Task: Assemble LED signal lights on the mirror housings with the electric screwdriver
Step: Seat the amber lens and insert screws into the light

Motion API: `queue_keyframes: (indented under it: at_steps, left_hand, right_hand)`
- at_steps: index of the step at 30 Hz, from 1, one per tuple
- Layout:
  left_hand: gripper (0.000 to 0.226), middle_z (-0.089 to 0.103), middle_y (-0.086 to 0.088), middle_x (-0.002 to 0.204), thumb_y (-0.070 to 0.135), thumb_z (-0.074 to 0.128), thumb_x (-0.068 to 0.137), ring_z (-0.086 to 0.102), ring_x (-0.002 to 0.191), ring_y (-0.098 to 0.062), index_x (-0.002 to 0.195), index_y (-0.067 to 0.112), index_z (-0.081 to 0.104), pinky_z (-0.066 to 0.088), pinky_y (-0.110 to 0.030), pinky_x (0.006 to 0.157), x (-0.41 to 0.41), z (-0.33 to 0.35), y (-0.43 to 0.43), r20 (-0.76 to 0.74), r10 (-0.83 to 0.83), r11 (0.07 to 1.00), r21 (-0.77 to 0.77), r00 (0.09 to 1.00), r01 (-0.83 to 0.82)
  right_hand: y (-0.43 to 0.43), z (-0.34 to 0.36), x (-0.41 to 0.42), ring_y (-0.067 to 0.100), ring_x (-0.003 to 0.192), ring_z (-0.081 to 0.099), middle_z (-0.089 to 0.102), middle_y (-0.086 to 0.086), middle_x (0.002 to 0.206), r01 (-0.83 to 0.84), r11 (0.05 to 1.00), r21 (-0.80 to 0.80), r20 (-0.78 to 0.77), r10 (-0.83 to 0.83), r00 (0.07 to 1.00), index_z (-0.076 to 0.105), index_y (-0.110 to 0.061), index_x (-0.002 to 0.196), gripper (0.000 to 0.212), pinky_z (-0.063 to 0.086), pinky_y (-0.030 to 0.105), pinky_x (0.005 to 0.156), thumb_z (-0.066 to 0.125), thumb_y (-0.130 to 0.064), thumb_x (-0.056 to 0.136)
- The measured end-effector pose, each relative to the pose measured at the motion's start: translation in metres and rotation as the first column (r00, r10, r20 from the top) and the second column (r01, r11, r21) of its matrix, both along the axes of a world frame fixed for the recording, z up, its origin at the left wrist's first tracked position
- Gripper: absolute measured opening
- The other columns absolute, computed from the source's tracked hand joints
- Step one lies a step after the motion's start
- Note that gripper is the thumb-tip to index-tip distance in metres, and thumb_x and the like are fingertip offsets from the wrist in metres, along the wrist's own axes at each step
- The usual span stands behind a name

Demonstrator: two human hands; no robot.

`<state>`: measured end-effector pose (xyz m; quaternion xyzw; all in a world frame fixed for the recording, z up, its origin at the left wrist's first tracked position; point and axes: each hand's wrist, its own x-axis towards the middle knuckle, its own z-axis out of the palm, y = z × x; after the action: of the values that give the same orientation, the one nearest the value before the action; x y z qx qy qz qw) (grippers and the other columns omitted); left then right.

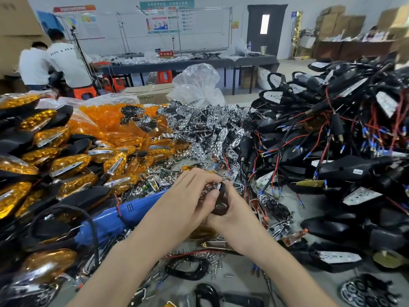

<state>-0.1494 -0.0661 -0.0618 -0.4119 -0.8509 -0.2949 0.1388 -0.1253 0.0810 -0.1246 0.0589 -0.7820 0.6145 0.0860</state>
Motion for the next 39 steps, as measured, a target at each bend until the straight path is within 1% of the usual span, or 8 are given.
queue_keyframes:
  at_steps: [5,9,14,18,23,28,33,39]
  left_hand:
    - [0.045,0.061,0.004,0.11,0.038,0.035,0.094,0.041,0.093,0.007,0.117,0.01,0.063,0.039,-0.013,0.084,-0.002,0.008,-0.002,-0.056,0.021,0.999,-0.044,0.998,-0.023]
    - [0.047,0.06,0.012,0.11,0.046,0.031,0.093,0.044,0.085,0.009,0.119,0.02,0.059,0.045,-0.016,0.071,-0.003,0.011,-0.005,-0.075,0.064,0.989,-0.128,0.995,-0.073]
    - [0.037,0.044,0.034,0.114,0.056,0.043,0.094,0.047,0.102,0.016,0.128,0.042,0.042,0.043,-0.012,0.082,-0.012,0.011,-0.012,0.091,-0.018,0.983,-0.18,0.996,0.034]
    - [0.035,0.047,0.03,0.121,0.039,0.053,0.099,0.053,0.112,0.007,0.134,0.04,0.044,0.045,-0.017,0.092,-0.016,0.014,-0.014,0.228,-0.074,0.986,-0.126,0.971,0.105]
    - [0.038,0.037,0.037,0.116,0.037,0.043,0.103,0.051,0.112,0.008,0.141,0.035,0.04,0.049,-0.023,0.093,-0.015,0.018,-0.008,0.199,-0.102,0.969,-0.203,0.975,0.143]
    - [0.04,0.037,0.019,0.122,0.028,0.037,0.106,0.04,0.117,0.004,0.146,0.026,0.037,0.037,-0.023,0.105,-0.016,0.021,-0.003,0.185,-0.12,0.954,-0.251,0.975,0.165]
    - [0.041,0.033,0.017,0.126,0.029,0.031,0.107,0.034,0.126,-0.001,0.148,0.025,0.033,0.034,-0.027,0.11,-0.017,0.023,0.0,0.144,-0.109,0.934,-0.322,0.984,0.151]
    - [0.047,0.036,-0.001,0.136,0.028,0.027,0.108,0.038,0.123,-0.009,0.153,0.016,0.025,0.027,-0.016,0.103,-0.018,0.027,0.004,-0.101,-0.136,0.862,-0.502,0.986,0.068]
  right_hand:
    - [0.003,0.003,0.002,0.01,0.1,0.072,0.074,-0.008,0.109,-0.021,0.999,-0.044,0.027,0.022,0.999,0.053,-0.053,0.104,0.053,0.056,0.044,0.095,0.087,-0.049,0.064]
    - [0.003,0.007,0.004,0.007,0.095,0.07,0.073,-0.011,0.106,-0.025,0.999,-0.037,0.049,0.027,0.998,0.053,-0.049,0.101,0.052,0.057,0.036,0.09,0.085,-0.057,0.061]
    - [0.003,0.008,0.004,0.006,0.094,0.07,0.074,-0.009,0.103,-0.009,0.997,-0.079,0.059,0.014,0.998,0.055,-0.036,0.109,0.057,0.058,0.034,0.088,0.086,-0.047,0.063]
    - [0.001,0.008,0.003,0.015,0.104,0.07,0.075,-0.002,0.108,-0.022,0.986,-0.168,0.059,0.032,0.998,0.057,-0.03,0.113,0.066,0.056,0.047,0.097,0.089,-0.05,0.058]
    - [0.001,0.005,0.0,0.023,0.112,0.069,0.075,-0.001,0.114,-0.012,0.981,-0.196,0.047,0.021,0.999,0.058,-0.043,0.108,0.073,0.052,0.056,0.101,0.089,-0.075,0.049]
    - [0.003,0.001,-0.005,0.022,0.113,0.068,0.074,-0.003,0.114,-0.024,0.983,-0.183,0.041,0.032,0.999,0.058,-0.049,0.109,0.066,0.051,0.058,0.101,0.087,-0.075,0.056]
    - [0.005,0.0,-0.006,0.018,0.116,0.067,0.073,-0.004,0.117,-0.02,0.985,-0.172,0.034,0.026,0.999,0.057,-0.05,0.112,0.064,0.05,0.053,0.104,0.085,-0.074,0.06]
    - [0.008,0.003,-0.003,0.012,0.108,0.067,0.073,-0.009,0.11,-0.009,0.993,-0.115,0.05,0.015,0.999,0.058,-0.046,0.11,0.05,0.053,0.048,0.1,0.083,-0.058,0.068]
